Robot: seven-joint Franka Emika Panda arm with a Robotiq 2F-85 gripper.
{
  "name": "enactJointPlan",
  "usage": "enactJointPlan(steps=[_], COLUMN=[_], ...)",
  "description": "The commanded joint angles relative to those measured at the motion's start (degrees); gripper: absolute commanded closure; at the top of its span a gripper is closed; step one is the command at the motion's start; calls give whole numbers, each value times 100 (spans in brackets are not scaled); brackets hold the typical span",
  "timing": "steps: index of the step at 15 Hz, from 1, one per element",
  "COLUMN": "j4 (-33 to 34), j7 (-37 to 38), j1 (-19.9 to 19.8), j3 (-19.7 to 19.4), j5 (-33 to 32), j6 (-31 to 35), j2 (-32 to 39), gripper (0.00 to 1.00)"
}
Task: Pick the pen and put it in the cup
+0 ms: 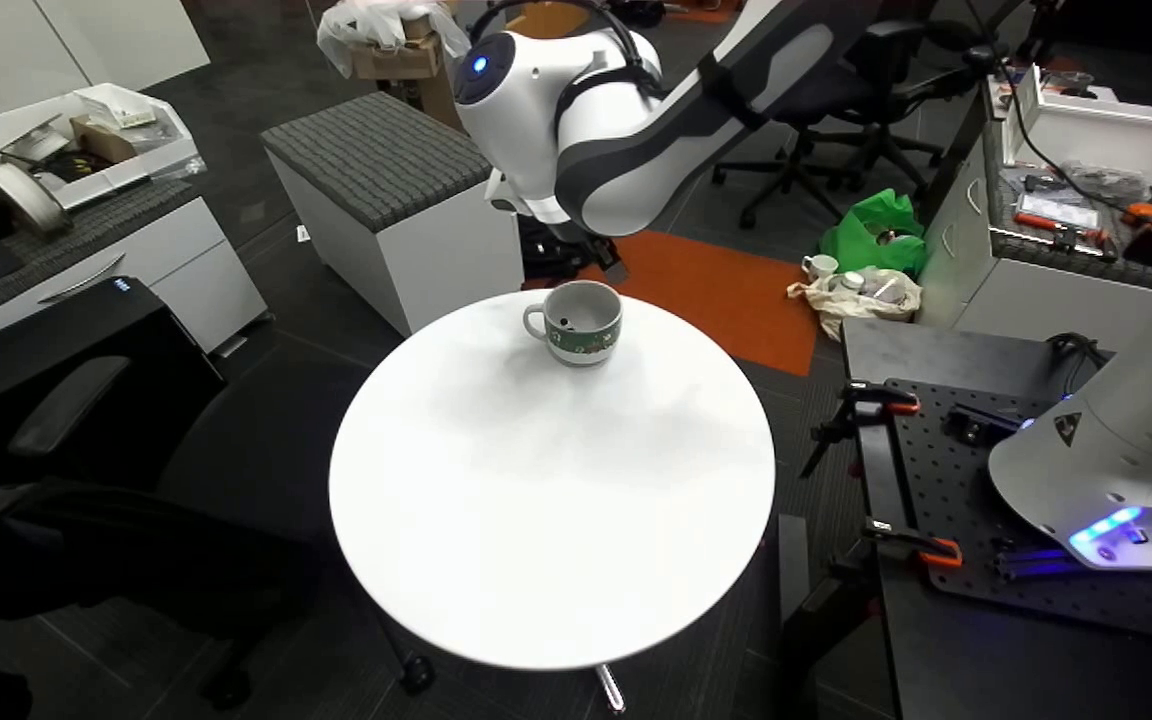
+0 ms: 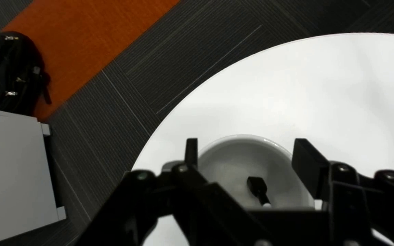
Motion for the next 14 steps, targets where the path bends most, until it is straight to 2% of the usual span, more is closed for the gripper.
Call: enactJointPlan(steps=[1,9,14], j4=[189,-62,-417], j7=[-130,-24,-100], j1=[-87,-170,-402], j3=[91,109,298], j5=[-5,88,846], j6=[-214,132,1147], j2=[17,-370,-756], gripper=[0,0,0])
